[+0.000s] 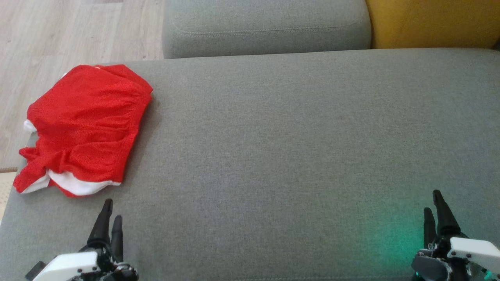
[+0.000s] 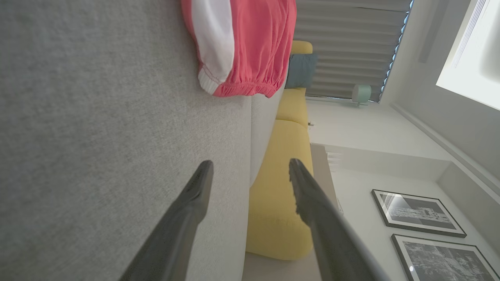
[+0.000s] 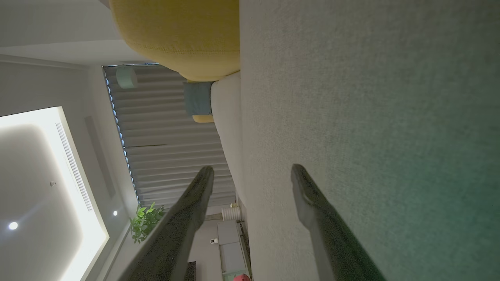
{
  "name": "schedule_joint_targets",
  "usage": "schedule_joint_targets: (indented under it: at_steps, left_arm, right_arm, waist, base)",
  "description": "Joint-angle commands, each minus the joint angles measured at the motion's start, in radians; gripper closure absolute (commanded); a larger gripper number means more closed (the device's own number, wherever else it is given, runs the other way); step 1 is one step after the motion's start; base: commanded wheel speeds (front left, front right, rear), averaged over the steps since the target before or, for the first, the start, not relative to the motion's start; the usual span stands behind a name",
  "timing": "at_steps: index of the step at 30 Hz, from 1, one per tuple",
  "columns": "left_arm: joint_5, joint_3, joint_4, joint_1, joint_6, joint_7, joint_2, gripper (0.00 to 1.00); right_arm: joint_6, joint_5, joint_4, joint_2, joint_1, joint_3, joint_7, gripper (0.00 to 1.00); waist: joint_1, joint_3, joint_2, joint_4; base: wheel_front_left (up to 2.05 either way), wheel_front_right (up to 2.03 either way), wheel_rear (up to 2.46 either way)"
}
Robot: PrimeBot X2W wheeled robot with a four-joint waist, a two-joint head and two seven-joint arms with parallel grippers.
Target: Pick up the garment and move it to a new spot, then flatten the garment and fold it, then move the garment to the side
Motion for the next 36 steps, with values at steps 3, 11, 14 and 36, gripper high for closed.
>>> schedule_joint_targets:
  at_steps: [3, 11, 14, 36]
  left_arm:
    - [0.012, -0.008, -0.045, -0.04, -0.002, -0.015, 0.008, 0.0]
    - [0.055, -0.018, -0.078, -0.033, 0.006, -0.041, 0.009, 0.0]
    - [0.082, -0.022, -0.091, -0.033, 0.01, -0.05, 0.01, 0.0]
    - [0.42, -0.082, -0.185, -0.037, 0.061, -0.111, 0.013, 0.0]
  right_arm:
    - [0.0, -0.007, -0.038, -0.002, -0.036, 0.015, -0.015, 0.0]
    - [0.0, -0.04, -0.052, -0.002, -0.038, 0.038, -0.041, 0.0]
    - [0.0, -0.063, -0.06, -0.003, -0.04, 0.043, -0.05, 0.0]
    - [0.0, -0.35, -0.156, -0.004, -0.048, 0.1, -0.112, 0.0]
  waist:
    - [0.0, -0.001, -0.0001, -0.001]
    - [0.0, -0.004, -0.0001, -0.003]
    - [0.0, -0.004, -0.0001, -0.004]
    - [0.0, -0.008, -0.0001, -0.005]
  base:
    - [0.0, 0.0, 0.0]
    - [0.0, 0.0, 0.0]
    - [0.0, 0.0, 0.0]
    - [0.0, 0.0, 0.0]
